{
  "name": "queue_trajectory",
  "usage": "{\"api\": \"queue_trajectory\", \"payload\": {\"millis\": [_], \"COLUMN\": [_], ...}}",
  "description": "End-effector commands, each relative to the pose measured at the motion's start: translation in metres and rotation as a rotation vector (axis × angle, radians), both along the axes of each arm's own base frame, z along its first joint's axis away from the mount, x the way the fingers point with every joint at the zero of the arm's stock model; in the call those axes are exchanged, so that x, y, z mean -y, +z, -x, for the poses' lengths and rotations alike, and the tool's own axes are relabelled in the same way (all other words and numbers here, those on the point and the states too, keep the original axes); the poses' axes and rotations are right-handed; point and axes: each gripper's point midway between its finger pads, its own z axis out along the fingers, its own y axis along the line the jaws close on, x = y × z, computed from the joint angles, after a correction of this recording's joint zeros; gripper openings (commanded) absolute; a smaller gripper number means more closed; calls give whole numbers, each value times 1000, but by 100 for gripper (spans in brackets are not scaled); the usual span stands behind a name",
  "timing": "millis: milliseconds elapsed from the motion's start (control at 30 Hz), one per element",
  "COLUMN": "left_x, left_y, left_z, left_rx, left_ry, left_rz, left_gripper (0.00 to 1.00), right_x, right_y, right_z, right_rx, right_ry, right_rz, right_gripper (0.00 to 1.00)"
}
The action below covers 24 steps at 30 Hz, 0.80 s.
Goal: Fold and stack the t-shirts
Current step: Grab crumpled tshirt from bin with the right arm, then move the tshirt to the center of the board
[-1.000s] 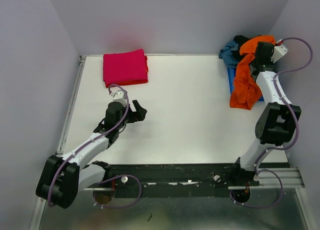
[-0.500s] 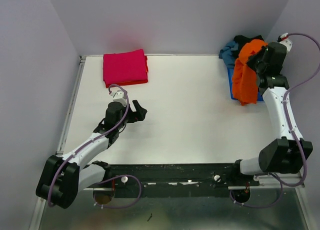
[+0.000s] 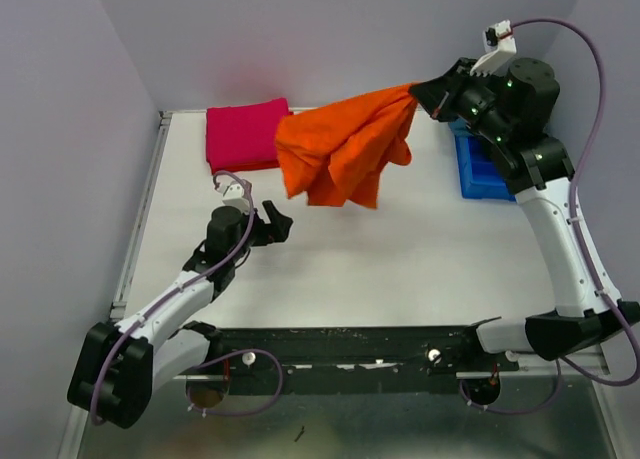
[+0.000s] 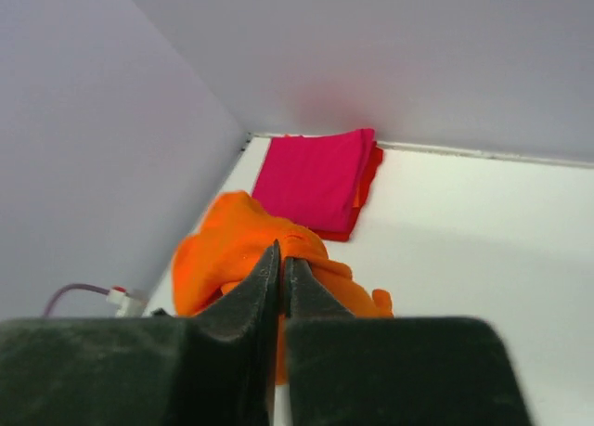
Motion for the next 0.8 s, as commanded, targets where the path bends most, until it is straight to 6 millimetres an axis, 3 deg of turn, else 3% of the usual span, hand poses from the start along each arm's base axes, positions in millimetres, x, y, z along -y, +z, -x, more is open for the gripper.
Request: {"api": "queue_trajectory", "payload": {"millis": [0,33,67,133,200,367,533,667,767], "left_x": [-5,-8,-12,-19,-23,-40,-38,-35,-33], "left_y": [13,16,18,21,24,21,19,9,0], "left_z": [5,6,7,11,16,24,21,11,6], "left_rx": [75,88,97,116,129,124,108,43,-13], "left_ry": [5,19,37,63,82,163,173,185,185], "left_rz": [-1,-2,-5,-7,5,9,30,9,-15], "left_gripper": [99,99,99,99,99,99,99,99,99], "right_x": [25,34,46,52,39,-2,-33,-63,-89], "right_y": [-1,-23,-44,-92,-142,-231,-280,-301,-317], "right_z": [11,8,5,6,16,54,77,88,95], "right_rx": [-4,-65,-126,-224,-299,-400,-424,-434,-451], "right_ry": [-108,-165,-238,-262,-170,94,185,227,235], "right_rz": [35,64,86,141,160,133,227,297,371], "right_gripper": [41,82,99,100,99,86,78,70,70]}}
